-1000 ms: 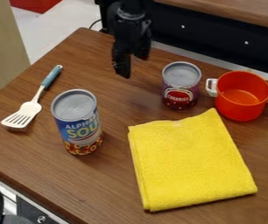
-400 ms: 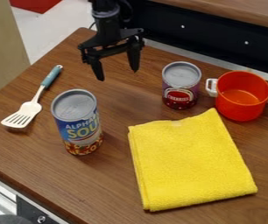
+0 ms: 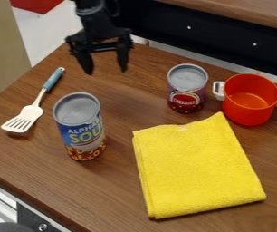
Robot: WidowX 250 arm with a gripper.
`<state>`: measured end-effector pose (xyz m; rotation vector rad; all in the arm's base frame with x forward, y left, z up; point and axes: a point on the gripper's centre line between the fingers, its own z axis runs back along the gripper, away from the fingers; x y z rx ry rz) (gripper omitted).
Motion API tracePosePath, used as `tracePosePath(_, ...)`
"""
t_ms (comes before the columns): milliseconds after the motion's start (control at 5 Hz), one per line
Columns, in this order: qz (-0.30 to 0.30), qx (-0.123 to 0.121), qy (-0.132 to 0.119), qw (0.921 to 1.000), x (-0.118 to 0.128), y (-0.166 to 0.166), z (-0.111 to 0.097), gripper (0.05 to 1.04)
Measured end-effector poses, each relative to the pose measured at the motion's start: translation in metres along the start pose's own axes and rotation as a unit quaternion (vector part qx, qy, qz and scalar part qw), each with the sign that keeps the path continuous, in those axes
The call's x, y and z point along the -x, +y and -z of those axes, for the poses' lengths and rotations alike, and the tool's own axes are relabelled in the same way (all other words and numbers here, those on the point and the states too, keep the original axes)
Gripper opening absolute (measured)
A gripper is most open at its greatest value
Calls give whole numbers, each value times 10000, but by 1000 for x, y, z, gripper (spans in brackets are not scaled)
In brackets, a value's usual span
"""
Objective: Moved the can to the upper left corner of the table
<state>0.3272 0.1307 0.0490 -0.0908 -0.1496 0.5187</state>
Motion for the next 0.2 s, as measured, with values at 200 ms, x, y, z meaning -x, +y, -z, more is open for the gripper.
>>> tracePosePath(200,-135,-123,-154,9997,-8,27,-4,998)
